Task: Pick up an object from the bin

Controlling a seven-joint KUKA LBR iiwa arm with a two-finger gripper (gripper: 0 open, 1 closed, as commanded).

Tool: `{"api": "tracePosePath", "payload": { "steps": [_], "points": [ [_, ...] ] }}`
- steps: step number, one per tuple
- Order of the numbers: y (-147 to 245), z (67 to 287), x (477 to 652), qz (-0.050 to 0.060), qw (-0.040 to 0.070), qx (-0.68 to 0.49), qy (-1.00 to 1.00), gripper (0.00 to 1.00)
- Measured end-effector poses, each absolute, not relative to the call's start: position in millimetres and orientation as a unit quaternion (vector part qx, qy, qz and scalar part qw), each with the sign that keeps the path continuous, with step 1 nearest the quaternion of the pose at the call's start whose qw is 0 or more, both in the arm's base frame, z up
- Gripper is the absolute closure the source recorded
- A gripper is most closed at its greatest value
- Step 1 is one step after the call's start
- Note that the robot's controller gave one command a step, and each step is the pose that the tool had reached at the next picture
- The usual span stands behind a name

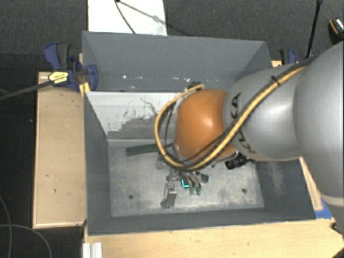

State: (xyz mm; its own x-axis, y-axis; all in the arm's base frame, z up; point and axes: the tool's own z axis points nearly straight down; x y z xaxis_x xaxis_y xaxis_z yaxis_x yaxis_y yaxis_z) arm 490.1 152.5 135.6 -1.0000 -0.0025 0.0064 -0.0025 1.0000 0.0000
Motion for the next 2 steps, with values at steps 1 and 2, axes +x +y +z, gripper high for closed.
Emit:
{"api": "tracePosePath", "payload": {
  "steps": [1,2],
  "points": [
    [86.7,114.8,527.2,0.001,-0.002,-0.003,-1.000,0.00],
    [24.6,67.8,546.0,0.001,0.000,0.029,-1.000,0.00]
  ]
}}
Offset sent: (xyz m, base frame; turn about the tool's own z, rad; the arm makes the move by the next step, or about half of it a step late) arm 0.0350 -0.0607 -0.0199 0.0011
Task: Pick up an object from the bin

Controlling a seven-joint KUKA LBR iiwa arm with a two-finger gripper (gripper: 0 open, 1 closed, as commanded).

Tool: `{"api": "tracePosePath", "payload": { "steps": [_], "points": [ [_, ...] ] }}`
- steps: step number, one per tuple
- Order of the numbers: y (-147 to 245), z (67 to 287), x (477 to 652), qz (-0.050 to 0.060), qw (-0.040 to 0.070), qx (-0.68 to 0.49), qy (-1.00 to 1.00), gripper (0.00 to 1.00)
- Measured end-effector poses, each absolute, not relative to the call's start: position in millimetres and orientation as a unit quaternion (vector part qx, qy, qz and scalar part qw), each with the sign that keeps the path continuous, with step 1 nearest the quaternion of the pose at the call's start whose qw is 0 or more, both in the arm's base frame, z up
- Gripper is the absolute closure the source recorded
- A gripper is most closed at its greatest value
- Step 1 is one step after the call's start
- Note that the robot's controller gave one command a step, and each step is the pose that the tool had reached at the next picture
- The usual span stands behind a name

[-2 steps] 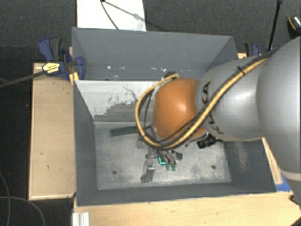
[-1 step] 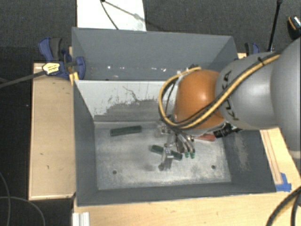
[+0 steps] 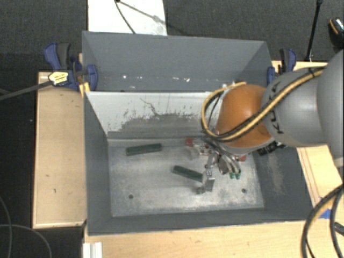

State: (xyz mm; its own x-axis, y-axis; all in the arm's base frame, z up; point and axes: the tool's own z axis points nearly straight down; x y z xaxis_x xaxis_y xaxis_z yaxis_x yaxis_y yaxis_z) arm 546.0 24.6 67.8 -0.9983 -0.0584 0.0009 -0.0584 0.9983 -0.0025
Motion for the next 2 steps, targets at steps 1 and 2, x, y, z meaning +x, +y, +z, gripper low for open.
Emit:
{"api": "tracePosePath", "payload": {
  "steps": [1,2],
  "points": [
    [29.7,70.6,545.9,-0.001,-0.001,0.029,-1.000,1.00],
    [43.6,180.3,549.6,0.000,-0.005,0.129,-0.992,1.00]
  ]
}}
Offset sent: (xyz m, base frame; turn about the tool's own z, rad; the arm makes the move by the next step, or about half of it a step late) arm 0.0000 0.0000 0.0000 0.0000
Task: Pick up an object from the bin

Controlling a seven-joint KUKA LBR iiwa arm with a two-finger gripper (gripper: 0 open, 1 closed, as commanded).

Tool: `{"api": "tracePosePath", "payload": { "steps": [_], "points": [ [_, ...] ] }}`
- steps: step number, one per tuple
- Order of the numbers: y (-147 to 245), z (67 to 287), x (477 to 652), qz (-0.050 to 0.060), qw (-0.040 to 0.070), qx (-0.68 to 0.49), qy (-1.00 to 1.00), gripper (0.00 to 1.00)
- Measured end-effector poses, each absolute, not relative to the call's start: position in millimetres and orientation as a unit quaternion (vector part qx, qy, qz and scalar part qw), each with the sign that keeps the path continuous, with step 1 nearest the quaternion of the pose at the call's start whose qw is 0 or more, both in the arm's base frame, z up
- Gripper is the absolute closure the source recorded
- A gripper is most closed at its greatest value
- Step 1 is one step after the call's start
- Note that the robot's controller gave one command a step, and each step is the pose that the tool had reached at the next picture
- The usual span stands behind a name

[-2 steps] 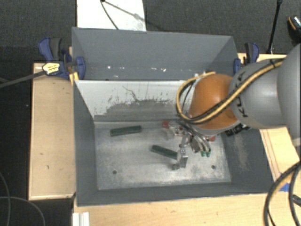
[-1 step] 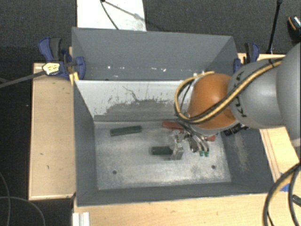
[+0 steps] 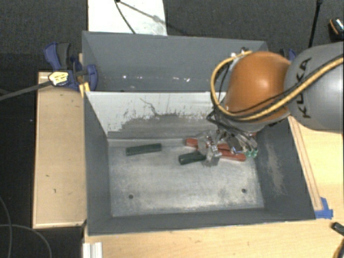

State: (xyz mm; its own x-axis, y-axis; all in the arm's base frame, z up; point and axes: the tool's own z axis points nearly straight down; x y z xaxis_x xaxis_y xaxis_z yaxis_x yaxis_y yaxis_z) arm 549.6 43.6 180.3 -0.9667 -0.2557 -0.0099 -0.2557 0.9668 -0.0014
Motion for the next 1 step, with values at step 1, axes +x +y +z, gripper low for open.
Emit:
{"api": "tracePosePath", "payload": {
  "steps": [1],
  "points": [
    [32.7,275.8,552.3,-0.001,0.006,-0.109,0.994,1.00]
  ]
}}
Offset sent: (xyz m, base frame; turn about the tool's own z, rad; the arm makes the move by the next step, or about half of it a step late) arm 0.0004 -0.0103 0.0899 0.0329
